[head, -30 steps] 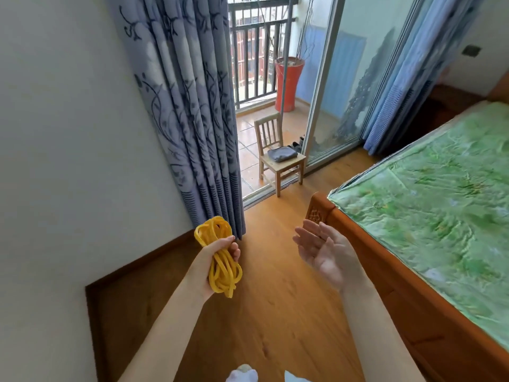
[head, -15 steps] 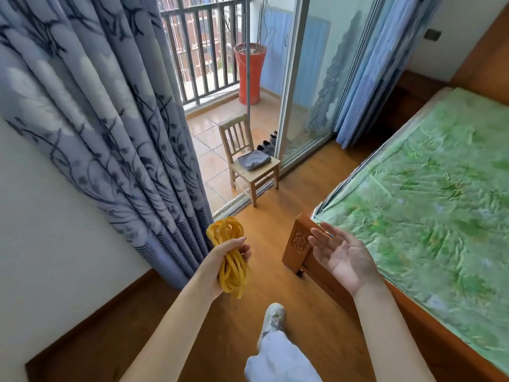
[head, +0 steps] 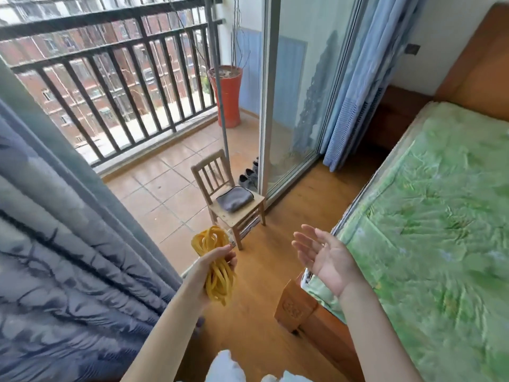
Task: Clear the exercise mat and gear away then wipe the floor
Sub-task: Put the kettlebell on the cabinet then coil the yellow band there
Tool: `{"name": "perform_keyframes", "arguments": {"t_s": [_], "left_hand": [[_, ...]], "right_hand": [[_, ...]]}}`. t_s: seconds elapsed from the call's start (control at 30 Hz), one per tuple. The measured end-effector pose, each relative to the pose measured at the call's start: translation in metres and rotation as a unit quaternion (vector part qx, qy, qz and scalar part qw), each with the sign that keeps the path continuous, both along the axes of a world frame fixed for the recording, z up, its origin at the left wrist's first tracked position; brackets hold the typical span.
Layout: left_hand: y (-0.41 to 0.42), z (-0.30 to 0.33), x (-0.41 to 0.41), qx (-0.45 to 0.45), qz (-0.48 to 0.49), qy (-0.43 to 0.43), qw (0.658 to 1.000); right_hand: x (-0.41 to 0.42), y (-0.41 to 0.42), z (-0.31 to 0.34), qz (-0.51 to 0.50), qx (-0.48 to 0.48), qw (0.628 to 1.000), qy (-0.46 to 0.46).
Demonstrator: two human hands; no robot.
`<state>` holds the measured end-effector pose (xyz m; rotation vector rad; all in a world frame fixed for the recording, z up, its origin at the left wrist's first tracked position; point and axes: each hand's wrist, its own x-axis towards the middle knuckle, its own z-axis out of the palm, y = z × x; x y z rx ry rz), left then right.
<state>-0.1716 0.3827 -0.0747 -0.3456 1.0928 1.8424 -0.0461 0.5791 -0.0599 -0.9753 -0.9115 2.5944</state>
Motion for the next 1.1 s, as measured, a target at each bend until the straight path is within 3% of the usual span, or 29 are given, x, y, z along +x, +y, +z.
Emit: {"name": "perform_keyframes", "arguments": {"t_s": [0.3,0.63,1.1], "left_hand": [[0.115,-0.01,-0.131,-0.019,-0.061,0.013,0.998],[0.217,-0.005,-0.301,-0.04,-0.191,0.043,0.98],[0.4,-0.03,-0.374,0.013,-0.339,-0.022,0.94]], "right_hand": [[-0.091,0.087,-0.019,-0.1,0.02,0.995,-0.016],[-0.234,0.166,-0.015,-0.197,0.019,0.98,0.003],[-0.272,0.282,-0.034,-0.325,0.0,0.945,-0.049]]}}
